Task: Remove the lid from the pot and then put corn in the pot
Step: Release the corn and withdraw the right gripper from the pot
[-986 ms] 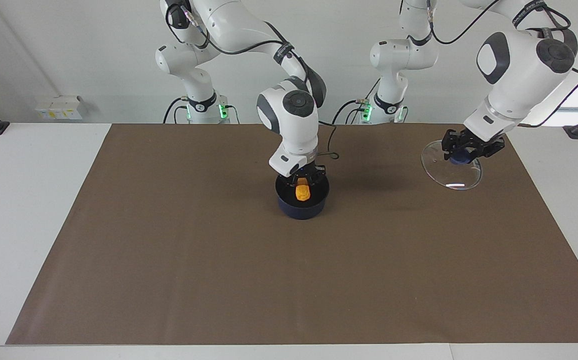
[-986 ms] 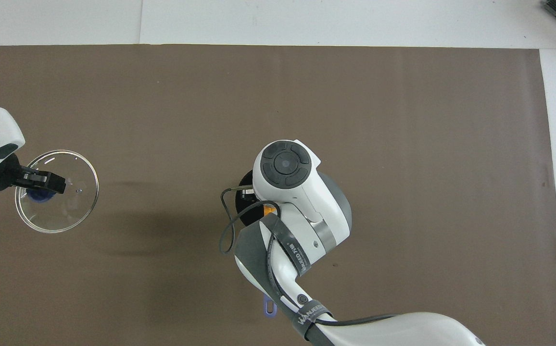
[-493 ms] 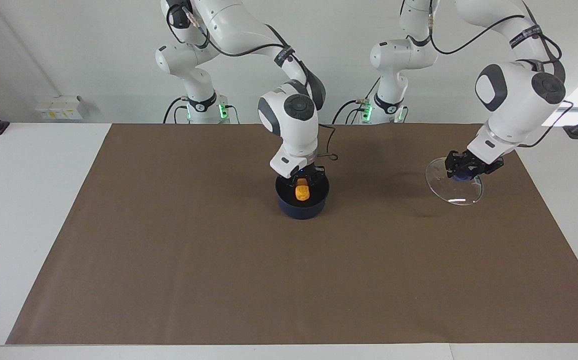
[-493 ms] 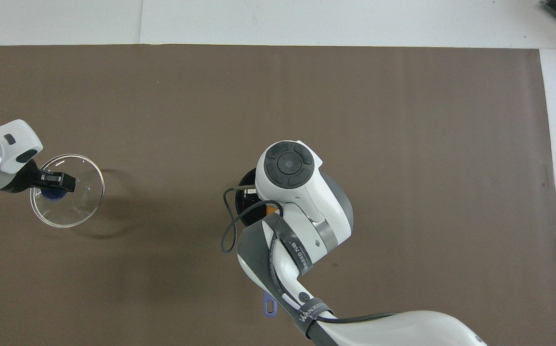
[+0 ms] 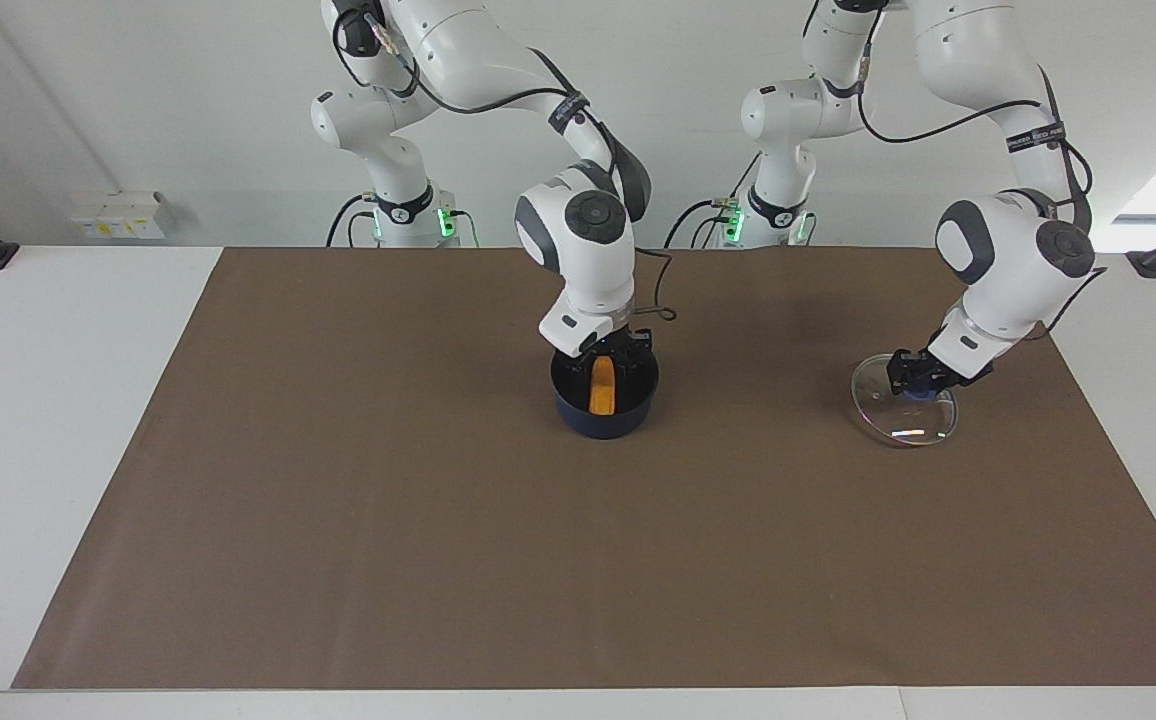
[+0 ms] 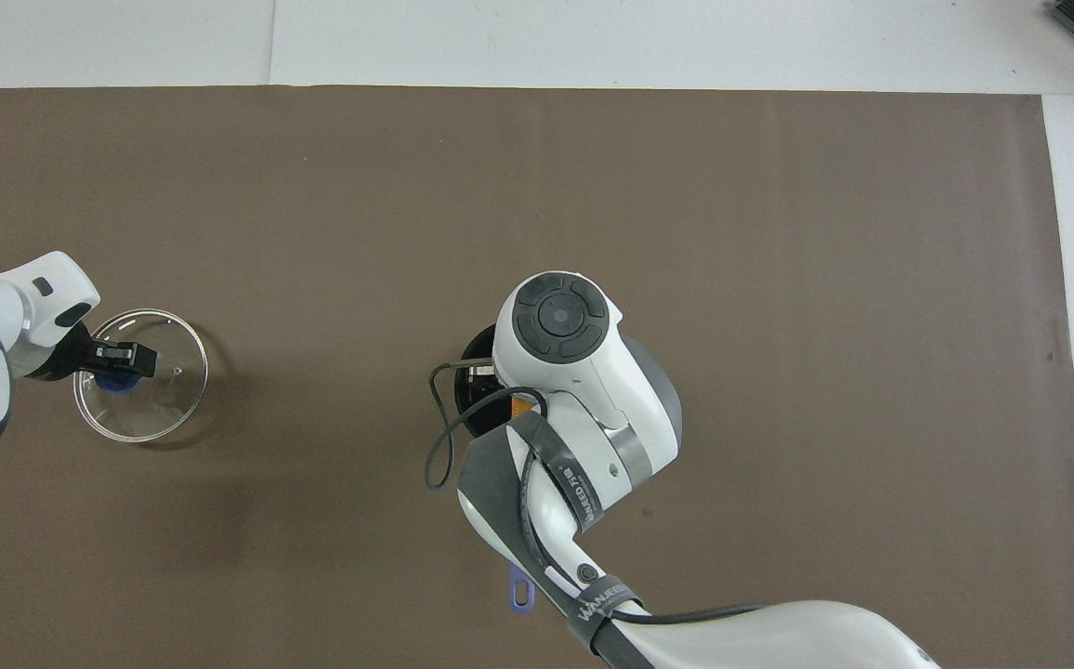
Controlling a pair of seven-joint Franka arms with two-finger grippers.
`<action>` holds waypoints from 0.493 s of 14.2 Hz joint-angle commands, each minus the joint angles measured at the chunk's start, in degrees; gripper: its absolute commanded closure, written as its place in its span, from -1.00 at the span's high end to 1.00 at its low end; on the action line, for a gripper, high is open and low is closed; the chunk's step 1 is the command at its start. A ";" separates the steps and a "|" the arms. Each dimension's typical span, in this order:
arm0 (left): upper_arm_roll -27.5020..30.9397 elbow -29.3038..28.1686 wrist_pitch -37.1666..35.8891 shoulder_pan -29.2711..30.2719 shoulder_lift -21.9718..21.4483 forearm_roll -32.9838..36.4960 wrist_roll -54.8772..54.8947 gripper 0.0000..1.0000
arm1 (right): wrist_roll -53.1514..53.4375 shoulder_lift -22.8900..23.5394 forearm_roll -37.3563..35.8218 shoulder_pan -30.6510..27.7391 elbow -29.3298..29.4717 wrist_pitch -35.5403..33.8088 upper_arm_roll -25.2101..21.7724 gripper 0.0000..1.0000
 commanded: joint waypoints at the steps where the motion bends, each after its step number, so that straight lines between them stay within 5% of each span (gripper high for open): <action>1: -0.50 -0.66 2.10 3.14 -0.46 -0.05 3.59 -1.00 | -1.46 -6.82 -1.49 -4.45 -1.33 -3.37 0.01 1.00; 5: -0.50 -0.57 3.86 4.81 1.30 0.04 3.86 -0.97 | -10.86 -13.15 -3.08 -12.97 -0.10 -11.54 -0.07 1.00; 6: -0.50 -0.14 3.69 4.81 1.48 0.04 4.82 0.64 | -12.88 -14.47 -3.08 -15.08 0.16 -13.48 -0.07 1.00; 7: -0.50 -0.05 3.69 4.90 1.56 0.04 5.00 1.00 | -14.73 -16.05 -3.08 -17.28 0.25 -15.32 -0.07 1.00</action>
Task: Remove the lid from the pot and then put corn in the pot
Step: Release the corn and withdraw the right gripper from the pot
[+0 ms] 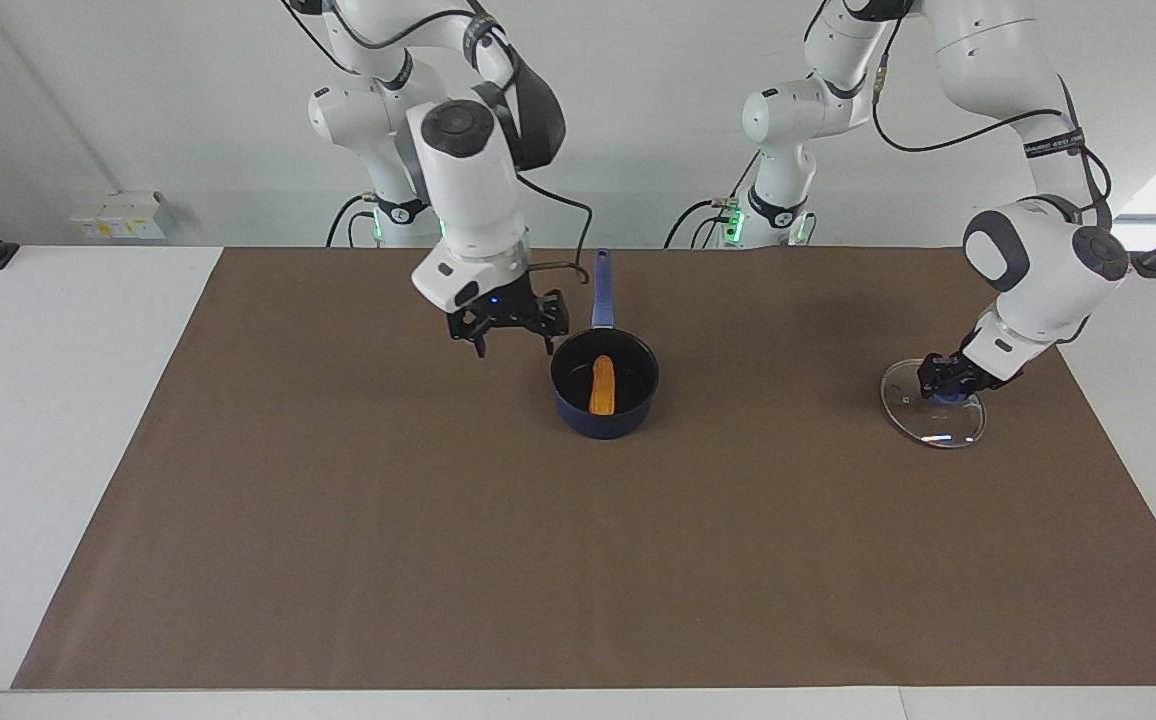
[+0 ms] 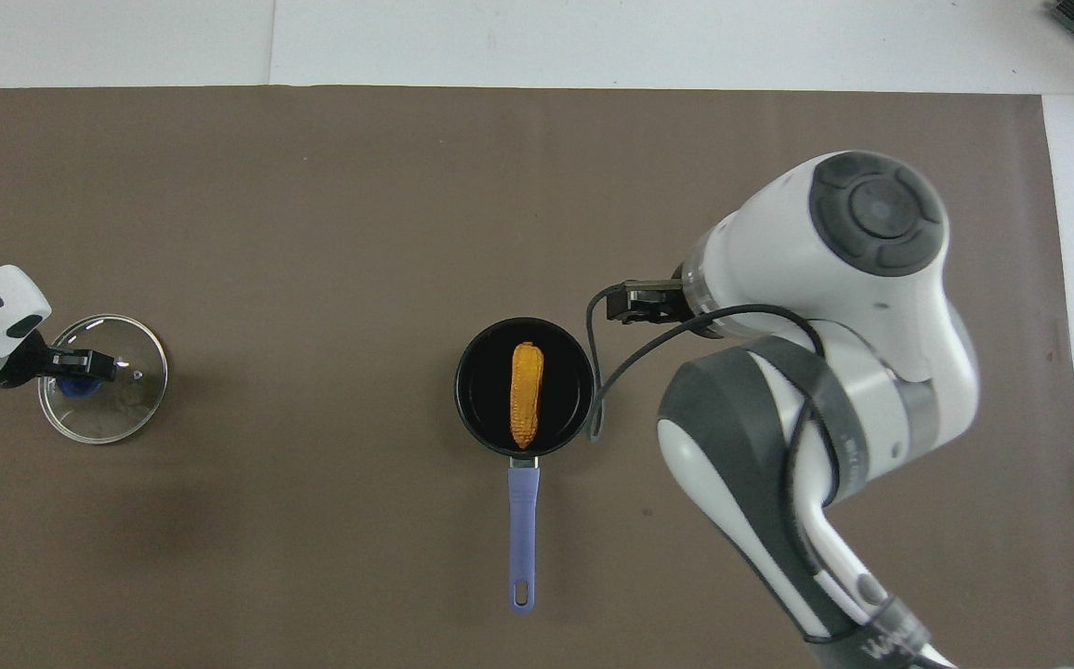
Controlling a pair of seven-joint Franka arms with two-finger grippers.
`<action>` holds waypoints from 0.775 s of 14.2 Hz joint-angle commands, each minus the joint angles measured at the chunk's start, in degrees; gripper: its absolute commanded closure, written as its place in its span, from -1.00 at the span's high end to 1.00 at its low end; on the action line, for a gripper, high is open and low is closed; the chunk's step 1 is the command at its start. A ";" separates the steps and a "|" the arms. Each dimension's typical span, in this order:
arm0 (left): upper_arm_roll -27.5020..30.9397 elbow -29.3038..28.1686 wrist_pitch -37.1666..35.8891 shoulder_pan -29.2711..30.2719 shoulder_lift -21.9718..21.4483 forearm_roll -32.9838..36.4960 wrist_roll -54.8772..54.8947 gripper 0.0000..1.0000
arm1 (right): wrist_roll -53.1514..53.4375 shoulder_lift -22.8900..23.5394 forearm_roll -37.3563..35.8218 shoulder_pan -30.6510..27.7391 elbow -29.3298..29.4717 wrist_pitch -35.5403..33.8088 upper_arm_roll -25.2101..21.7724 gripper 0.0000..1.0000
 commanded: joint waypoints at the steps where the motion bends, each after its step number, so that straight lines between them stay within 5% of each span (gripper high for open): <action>1: -0.52 0.32 0.72 1.13 0.03 0.04 1.31 1.00 | -4.06 -4.07 -0.80 -5.21 -0.20 -4.28 0.64 1.00; 5: -0.61 6.02 -4.88 -0.09 0.03 -0.05 -0.53 1.00 | -4.86 -9.88 -1.15 -11.72 1.89 -12.09 0.64 1.00; 11: -1.14 10.78 -10.35 -6.24 -3.66 0.57 -11.07 1.00 | -11.97 -11.12 -1.33 -17.89 10.60 -22.38 -0.93 1.00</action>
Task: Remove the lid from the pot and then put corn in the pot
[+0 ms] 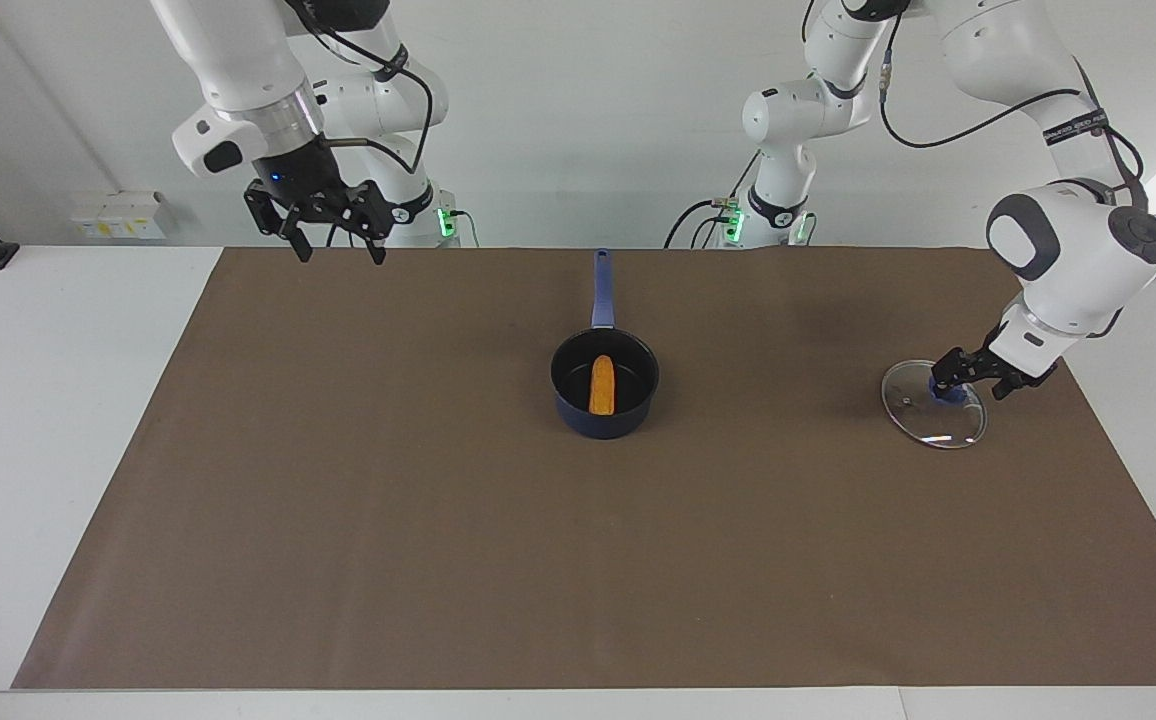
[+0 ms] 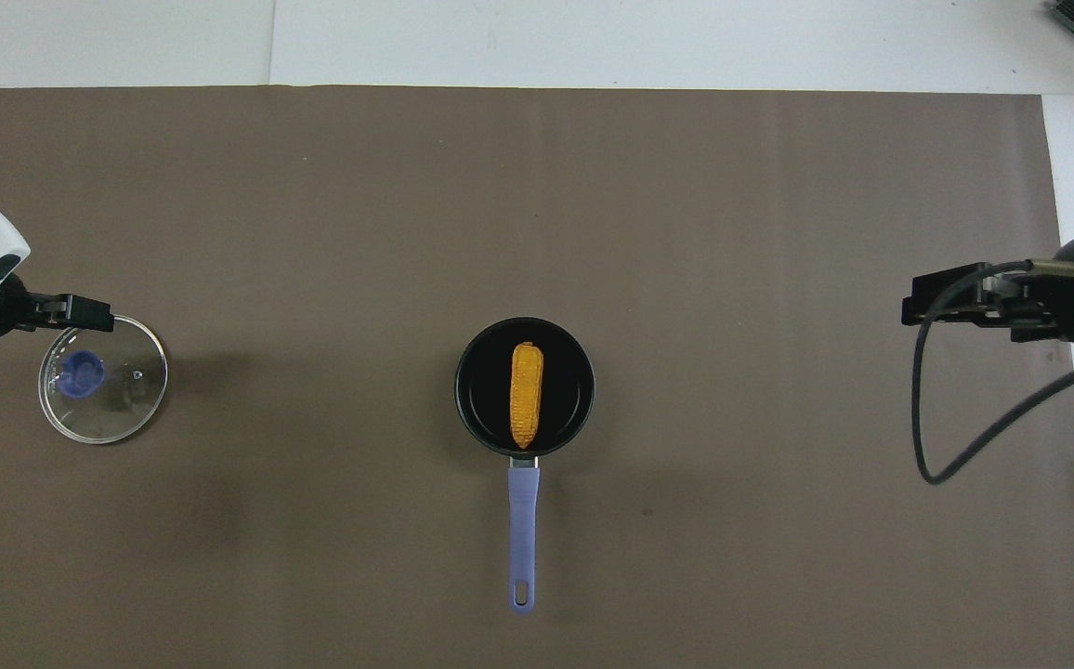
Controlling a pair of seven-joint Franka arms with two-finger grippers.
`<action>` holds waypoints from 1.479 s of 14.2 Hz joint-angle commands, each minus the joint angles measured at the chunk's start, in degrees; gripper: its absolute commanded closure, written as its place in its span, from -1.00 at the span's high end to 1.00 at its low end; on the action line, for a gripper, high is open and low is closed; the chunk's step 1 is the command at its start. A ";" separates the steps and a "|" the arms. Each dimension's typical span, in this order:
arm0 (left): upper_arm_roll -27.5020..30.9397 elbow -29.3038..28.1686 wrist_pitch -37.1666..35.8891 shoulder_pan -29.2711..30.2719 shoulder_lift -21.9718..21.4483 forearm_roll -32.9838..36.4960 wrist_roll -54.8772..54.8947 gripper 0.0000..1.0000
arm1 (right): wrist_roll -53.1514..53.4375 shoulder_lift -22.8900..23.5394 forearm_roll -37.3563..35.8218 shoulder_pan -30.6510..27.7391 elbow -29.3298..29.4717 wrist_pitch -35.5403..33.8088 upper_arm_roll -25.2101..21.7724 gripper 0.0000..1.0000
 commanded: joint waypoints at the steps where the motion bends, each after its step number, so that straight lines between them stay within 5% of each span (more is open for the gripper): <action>1: 0.25 1.18 -3.66 -3.08 -2.51 0.60 -4.83 1.00 | -5.93 0.43 -1.39 -1.91 4.19 -4.71 -1.40 1.00; 7: 0.16 4.43 -12.35 -9.32 -6.82 0.51 -9.33 1.00 | -11.41 -1.77 -3.42 -1.83 0.77 -4.20 -1.49 1.00; 16: 0.25 19.54 -32.65 -9.24 -6.91 0.07 -8.54 1.00 | -10.88 -3.26 -2.63 -1.92 -1.42 -4.46 -1.84 1.00; 21: 0.07 22.55 -37.68 -9.50 -7.35 0.08 -8.54 1.00 | -11.40 -3.26 -4.55 -1.83 -2.22 -3.85 -1.76 1.00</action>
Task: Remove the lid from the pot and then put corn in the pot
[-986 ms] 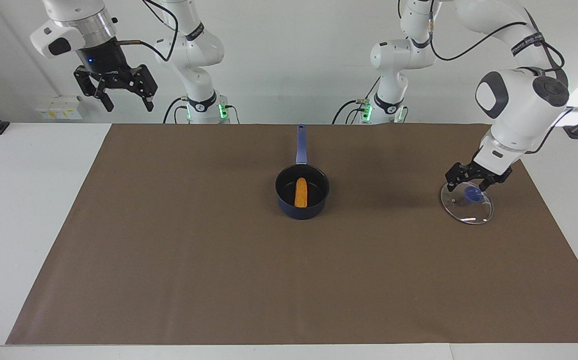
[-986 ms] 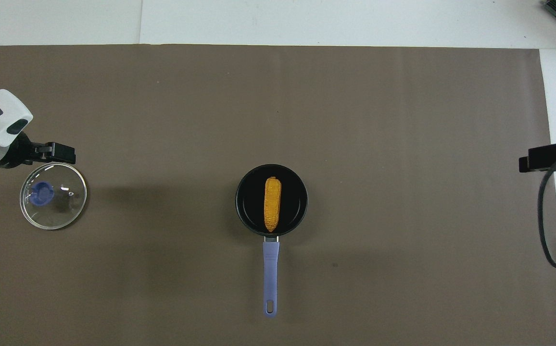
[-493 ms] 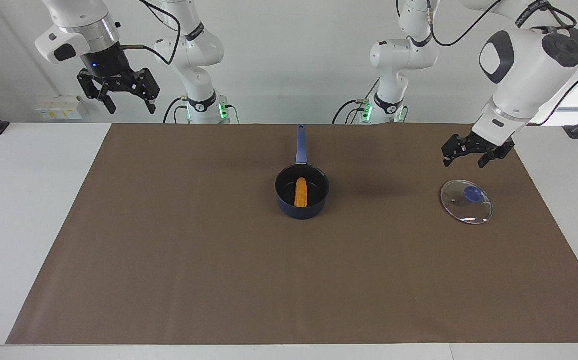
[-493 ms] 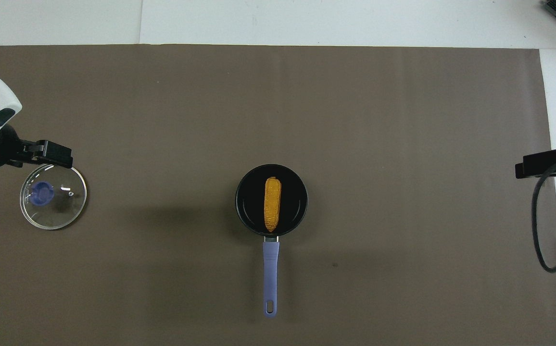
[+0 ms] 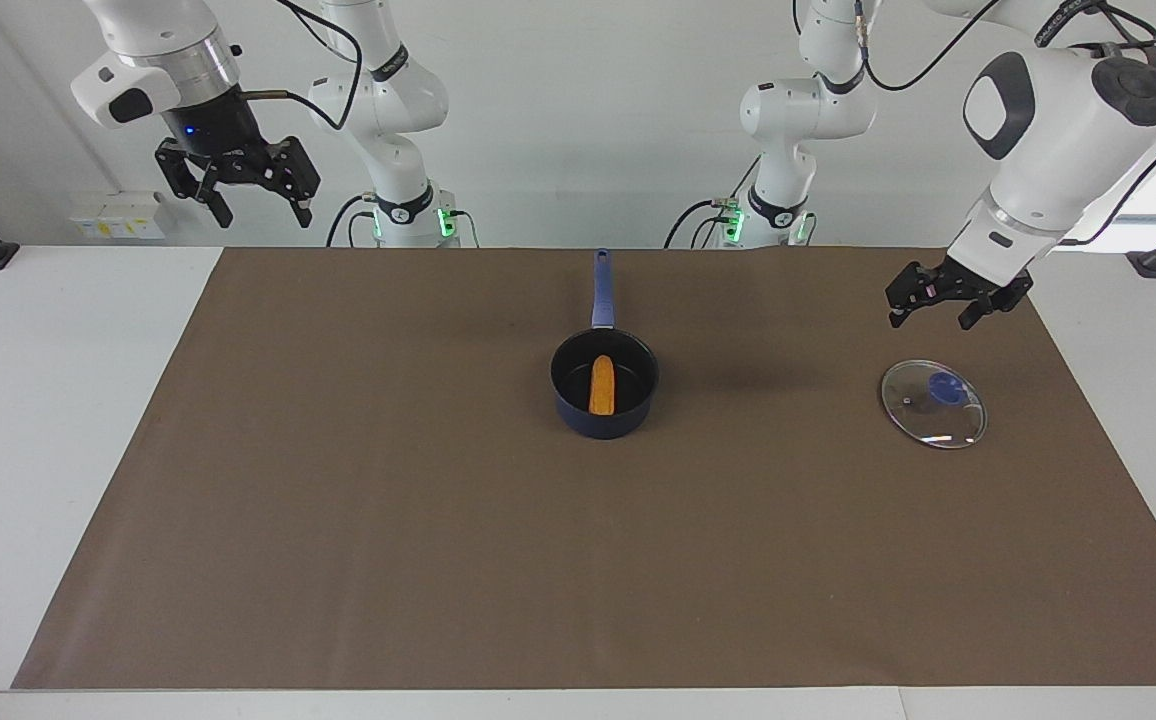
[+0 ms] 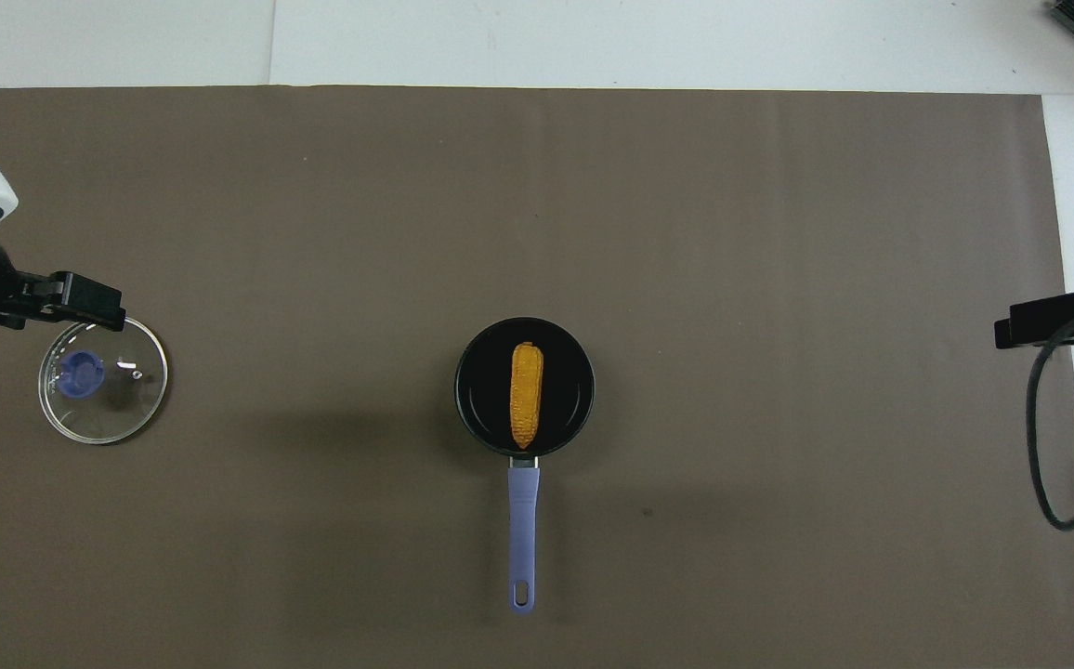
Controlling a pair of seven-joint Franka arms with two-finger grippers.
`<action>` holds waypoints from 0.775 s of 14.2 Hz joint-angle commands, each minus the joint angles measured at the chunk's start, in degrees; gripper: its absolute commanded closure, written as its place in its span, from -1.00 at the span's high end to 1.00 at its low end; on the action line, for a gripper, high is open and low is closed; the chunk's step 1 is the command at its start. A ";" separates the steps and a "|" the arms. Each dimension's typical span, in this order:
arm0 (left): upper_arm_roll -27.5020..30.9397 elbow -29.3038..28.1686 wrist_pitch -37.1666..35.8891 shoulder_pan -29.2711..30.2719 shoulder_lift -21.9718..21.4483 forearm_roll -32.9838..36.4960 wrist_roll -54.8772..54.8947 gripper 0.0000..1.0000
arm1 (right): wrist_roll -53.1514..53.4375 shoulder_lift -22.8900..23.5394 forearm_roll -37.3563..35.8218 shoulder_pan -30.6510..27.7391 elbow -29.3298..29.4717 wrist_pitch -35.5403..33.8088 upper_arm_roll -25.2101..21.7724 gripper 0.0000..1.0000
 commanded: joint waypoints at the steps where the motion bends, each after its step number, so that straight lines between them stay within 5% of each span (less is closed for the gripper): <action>1: 0.56 0.55 -1.92 -0.77 -1.48 -0.01 0.55 1.00 | -2.55 -1.50 -1.87 -0.28 -2.18 0.26 0.07 1.00; 11: 0.56 4.42 -5.97 -0.50 -0.79 0.78 3.10 1.00 | -2.91 -1.85 -1.17 -0.20 -2.09 -1.23 0.24 1.00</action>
